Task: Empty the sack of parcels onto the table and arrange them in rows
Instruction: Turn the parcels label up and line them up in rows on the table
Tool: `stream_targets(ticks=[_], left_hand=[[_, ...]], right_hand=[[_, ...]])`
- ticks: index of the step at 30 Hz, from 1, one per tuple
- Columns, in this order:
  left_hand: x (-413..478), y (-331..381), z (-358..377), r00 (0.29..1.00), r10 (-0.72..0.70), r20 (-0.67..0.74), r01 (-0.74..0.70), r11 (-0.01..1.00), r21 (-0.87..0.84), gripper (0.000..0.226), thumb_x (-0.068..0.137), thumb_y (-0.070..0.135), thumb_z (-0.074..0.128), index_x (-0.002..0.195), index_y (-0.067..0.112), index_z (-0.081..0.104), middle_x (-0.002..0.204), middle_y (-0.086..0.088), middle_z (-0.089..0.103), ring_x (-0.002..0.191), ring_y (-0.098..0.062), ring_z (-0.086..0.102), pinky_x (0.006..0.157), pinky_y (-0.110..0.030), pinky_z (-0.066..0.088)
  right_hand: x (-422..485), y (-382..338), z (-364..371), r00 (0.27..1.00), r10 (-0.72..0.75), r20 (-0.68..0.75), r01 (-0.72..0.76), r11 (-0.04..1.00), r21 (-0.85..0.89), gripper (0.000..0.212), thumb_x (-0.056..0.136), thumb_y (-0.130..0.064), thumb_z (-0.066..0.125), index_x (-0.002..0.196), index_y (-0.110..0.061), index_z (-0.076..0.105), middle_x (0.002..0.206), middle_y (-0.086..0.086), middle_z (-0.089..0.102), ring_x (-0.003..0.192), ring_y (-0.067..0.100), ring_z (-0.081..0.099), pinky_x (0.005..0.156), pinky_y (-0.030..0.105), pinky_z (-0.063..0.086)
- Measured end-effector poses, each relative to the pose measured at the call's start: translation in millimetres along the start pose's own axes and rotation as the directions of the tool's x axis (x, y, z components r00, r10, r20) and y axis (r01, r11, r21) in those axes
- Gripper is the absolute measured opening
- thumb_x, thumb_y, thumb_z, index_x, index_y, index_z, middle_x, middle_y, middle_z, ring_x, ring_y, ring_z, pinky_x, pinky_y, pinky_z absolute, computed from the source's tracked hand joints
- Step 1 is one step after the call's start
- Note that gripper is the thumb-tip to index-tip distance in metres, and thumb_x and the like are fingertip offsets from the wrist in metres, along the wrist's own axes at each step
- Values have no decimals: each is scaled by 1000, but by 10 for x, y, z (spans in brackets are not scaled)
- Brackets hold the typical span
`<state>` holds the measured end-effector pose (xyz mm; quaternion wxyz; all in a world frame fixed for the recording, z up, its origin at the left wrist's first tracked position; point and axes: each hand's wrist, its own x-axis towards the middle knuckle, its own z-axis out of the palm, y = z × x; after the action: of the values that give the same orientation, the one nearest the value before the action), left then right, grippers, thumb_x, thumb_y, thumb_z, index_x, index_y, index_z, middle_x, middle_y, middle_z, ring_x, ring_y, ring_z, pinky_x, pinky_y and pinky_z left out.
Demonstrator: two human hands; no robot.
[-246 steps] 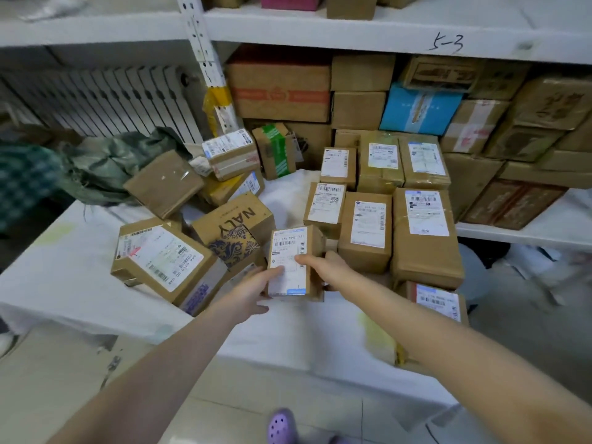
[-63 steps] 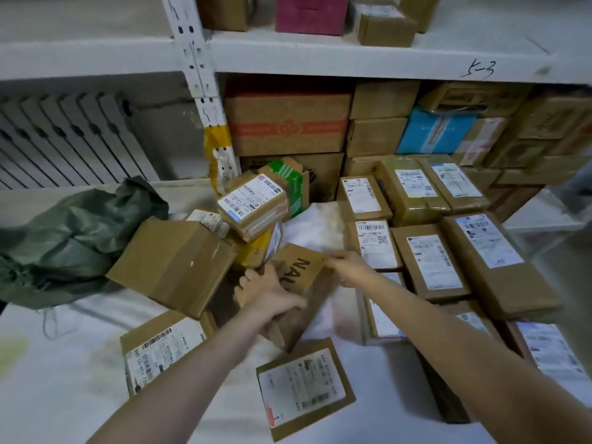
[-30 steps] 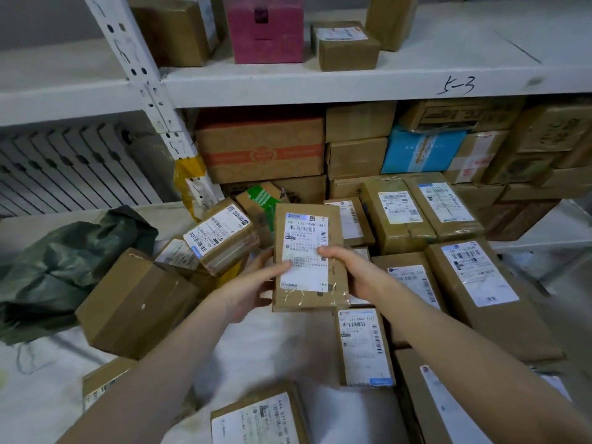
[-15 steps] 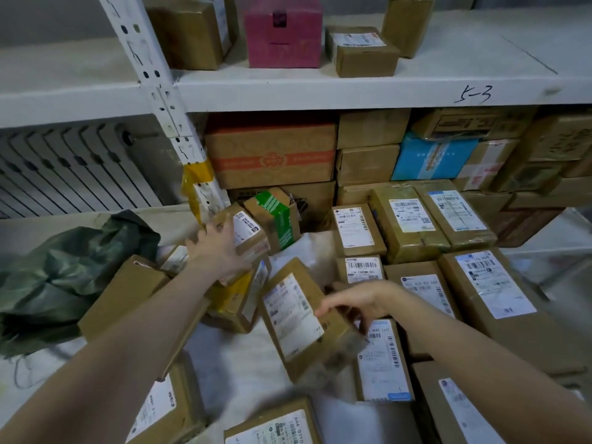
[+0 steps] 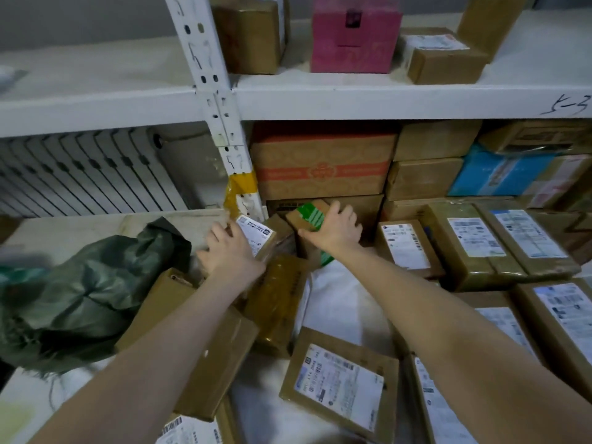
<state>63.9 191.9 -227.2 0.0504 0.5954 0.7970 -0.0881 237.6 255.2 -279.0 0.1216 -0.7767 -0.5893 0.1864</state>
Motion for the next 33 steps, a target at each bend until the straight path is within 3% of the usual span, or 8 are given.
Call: stream_targets(ticks=[6,12,16,18,21,26,29,33], left_hand=[[218,-88,128,990,16,138,-15,1000,-9,94,75,64,63,146,17,23,140,-17,33,132,-38,36,105,-53,37],[208,137,93,989,18,144,-2,994,-113,98,77,52,68,150,16,13,142,-17,32,132,-36,37,103,-54,40],[92,333,74,983,152,-99,-172,955,-242,72,86,47,61,142,11,32,139,-17,38,130,-37,38,103,-50,39],[37,435,22,987,120,-110,-163,736,-657,53,94,48,51,133,13,46,133,-16,49,124,-36,47,98,-44,41],[-129,642,-164,843,279,460,448,108,-887,58,85,65,54,121,20,51,119,-11,60,111,-33,56,98,-48,41],[-127,817,-134,622,489,612,652,109,-750,94,42,61,85,119,14,60,119,-19,63,111,-37,57,88,-52,49],[-64,932,51,635,484,602,652,81,-754,81,48,46,86,122,19,63,123,-16,64,111,-36,61,91,-48,50],[-50,1054,334,708,466,530,606,-17,-795,58,75,35,73,128,17,59,120,-16,66,109,-35,62,88,-45,51]], right_hand=[[317,-86,251,996,55,73,-49,995,-85,119,55,-65,80,143,-14,17,142,17,29,131,34,30,99,46,37],[240,358,-203,993,19,116,-44,976,215,109,61,-43,82,148,-22,19,140,14,28,133,35,26,101,44,37],[28,612,-476,974,-223,36,198,922,334,121,56,-32,87,151,-26,13,139,9,27,134,32,26,105,45,35],[-140,688,-546,890,-452,-57,452,863,223,124,52,-31,88,152,-22,15,137,8,27,131,28,26,106,45,36],[-345,848,-597,599,-770,-220,766,631,-123,111,48,-26,86,142,-18,29,134,9,29,126,30,28,95,48,49],[-498,1146,-471,284,-924,-256,809,374,-453,99,48,-26,90,132,-21,37,130,13,35,123,34,37,96,50,47],[-519,1333,-484,410,-895,-177,804,446,-394,93,63,-43,83,138,-19,33,134,10,37,126,30,39,106,53,40],[-537,1488,-579,833,-548,-69,551,834,28,71,86,-49,64,142,-16,37,140,5,40,130,21,42,106,46,40]])
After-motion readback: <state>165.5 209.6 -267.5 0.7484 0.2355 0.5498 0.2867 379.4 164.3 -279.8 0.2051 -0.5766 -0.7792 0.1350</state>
